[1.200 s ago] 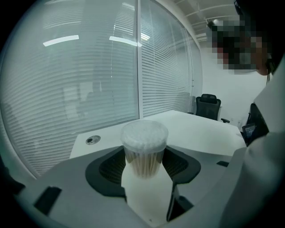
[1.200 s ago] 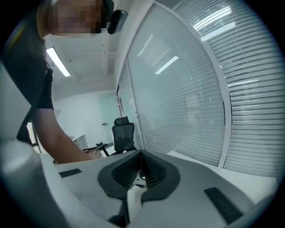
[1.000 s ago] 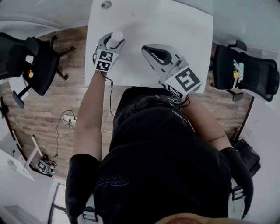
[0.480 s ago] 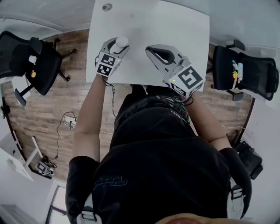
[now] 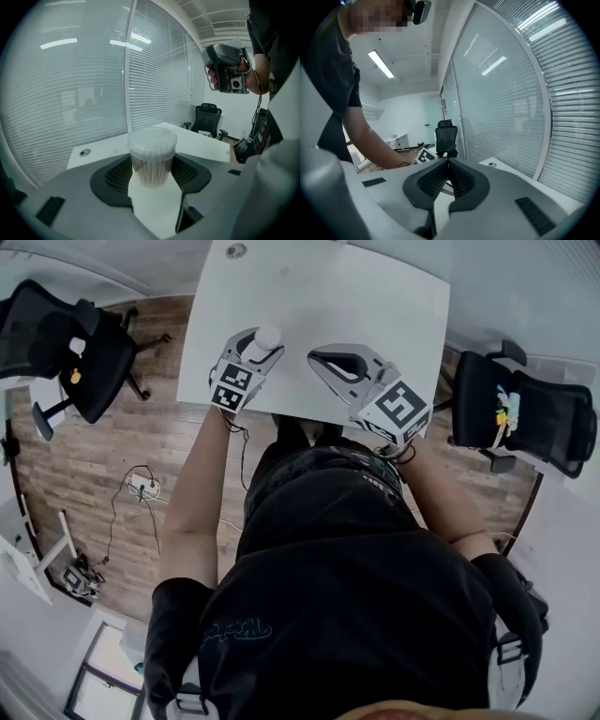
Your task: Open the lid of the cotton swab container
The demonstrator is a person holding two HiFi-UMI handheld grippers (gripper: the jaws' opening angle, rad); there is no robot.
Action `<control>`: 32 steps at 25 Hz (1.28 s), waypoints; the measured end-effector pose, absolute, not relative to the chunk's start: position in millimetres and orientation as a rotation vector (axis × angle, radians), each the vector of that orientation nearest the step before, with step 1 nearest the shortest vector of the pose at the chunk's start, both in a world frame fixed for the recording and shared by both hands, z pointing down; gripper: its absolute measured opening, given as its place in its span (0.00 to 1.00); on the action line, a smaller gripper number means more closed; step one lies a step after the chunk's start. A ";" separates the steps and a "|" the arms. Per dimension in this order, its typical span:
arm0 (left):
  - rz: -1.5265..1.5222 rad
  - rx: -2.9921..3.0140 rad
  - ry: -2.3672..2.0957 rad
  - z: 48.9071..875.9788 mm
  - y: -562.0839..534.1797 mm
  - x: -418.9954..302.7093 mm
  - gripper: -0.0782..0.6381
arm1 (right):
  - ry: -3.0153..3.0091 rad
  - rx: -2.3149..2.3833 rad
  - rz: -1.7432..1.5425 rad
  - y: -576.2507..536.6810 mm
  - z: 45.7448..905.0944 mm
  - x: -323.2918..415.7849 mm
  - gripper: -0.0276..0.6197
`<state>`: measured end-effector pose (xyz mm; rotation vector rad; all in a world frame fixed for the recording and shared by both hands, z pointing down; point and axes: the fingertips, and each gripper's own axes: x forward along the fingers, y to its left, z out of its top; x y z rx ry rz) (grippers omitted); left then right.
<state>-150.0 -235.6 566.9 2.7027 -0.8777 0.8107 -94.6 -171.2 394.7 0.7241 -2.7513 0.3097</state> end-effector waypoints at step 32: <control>0.801 2.772 -0.770 463.0 -96.7 -35.6 0.48 | -2.896 0.262 0.131 -72.7 375.5 -14.3 0.21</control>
